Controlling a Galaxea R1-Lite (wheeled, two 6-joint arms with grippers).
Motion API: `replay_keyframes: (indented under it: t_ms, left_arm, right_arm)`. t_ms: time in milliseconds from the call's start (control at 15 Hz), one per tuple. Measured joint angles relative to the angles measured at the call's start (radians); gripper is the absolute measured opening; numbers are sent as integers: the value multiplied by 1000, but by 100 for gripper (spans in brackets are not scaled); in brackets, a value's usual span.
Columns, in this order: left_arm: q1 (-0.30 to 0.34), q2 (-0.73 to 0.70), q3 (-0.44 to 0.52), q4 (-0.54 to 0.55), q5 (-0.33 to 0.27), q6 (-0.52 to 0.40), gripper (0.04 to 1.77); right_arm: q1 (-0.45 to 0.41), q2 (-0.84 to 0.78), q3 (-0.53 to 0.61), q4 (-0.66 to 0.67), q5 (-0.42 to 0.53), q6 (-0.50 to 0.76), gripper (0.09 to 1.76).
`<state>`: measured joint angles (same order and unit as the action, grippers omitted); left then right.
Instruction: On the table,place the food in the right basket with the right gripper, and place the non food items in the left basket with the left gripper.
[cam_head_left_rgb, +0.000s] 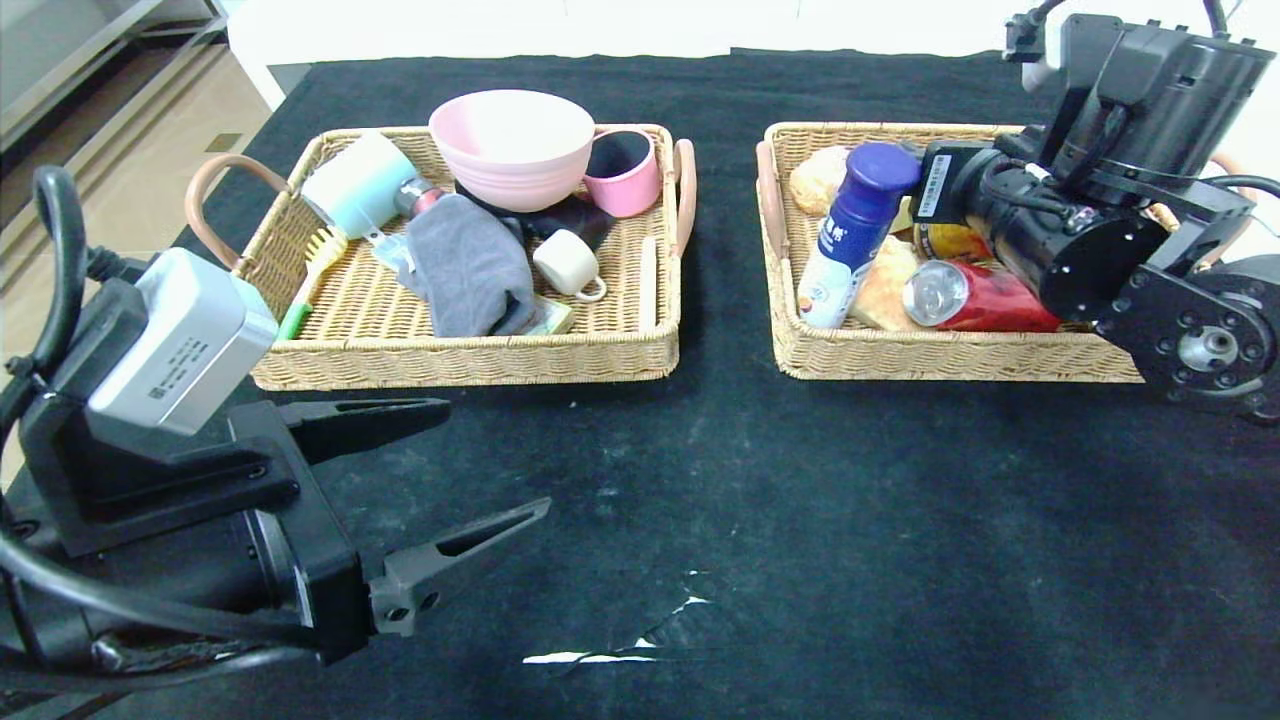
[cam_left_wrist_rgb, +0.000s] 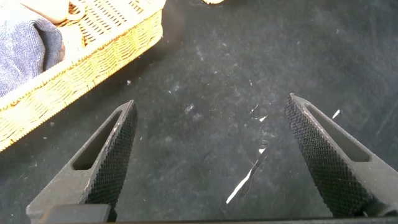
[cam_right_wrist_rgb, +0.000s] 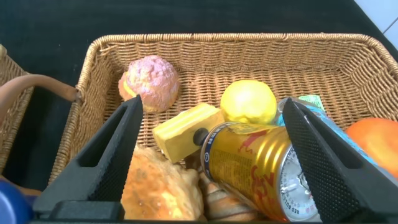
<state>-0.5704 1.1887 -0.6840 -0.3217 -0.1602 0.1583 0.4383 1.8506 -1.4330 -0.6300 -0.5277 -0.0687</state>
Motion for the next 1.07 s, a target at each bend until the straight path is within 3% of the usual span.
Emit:
replay_keyframes:
  t_ms: [533,1067]
  left_arm:
    - [0,1,2,1,0,2,172]
    - [-20,-11,12,-7,14,15,172]
  right_arm:
    - [50,-96,103,-65,-35,-103,168]
    - [46,-301,327,-49,-34,-111,170]
